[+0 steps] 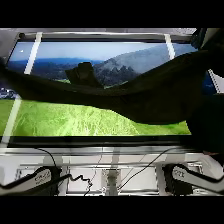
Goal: Fold the clothes and pants, and hang the long-sleeved shirts on hangers.
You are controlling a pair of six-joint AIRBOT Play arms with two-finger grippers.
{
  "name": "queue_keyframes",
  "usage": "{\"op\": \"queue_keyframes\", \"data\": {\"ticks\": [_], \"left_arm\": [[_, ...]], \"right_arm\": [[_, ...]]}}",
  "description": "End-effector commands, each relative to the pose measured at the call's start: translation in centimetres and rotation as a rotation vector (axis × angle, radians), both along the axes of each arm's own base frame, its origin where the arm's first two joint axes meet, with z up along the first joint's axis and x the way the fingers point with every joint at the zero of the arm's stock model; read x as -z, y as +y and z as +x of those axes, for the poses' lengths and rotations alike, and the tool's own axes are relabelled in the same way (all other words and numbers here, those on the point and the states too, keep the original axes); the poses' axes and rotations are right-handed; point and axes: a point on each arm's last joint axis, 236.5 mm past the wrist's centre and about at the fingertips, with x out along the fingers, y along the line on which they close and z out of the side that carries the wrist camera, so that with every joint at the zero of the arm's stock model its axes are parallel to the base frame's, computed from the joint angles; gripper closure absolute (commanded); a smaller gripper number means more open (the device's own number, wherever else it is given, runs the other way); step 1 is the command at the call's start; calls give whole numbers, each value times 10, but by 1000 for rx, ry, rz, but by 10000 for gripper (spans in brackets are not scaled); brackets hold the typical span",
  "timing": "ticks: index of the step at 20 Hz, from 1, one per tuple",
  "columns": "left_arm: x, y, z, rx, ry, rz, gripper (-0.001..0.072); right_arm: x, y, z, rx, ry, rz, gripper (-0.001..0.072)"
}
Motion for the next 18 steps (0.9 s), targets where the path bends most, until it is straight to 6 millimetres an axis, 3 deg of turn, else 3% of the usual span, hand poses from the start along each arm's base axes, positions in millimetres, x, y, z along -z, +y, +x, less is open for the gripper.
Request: {"op": "queue_keyframes", "data": {"ticks": [1,3,6,11,14,15,16,17,18], "left_arm": [[47,-47,83,117,-111,-22,697],[26,-55,114,126,-308,-50,697],[-1,-47,132,93,-494,-134,697],[13,4,129,-64,-562,-329,697],[31,25,127,-153,-584,-455,692],[37,25,129,-159,-579,-465,631],[42,21,131,-155,-567,-468,234],[46,16,132,-153,-550,-475,19],[49,11,131,-153,-525,-478,4]], "right_arm": [[50,-16,85,174,-140,329,684],[60,-30,114,277,-233,418,684],[52,-54,135,402,-377,414,684],[20,-72,142,515,-561,357,684],[32,-75,146,534,-559,351,683],[44,-70,149,516,-526,346,652],[56,-64,151,492,-486,351,391],[65,-55,152,454,-444,339,-8],[70,-48,151,416,-411,314,19]]}}
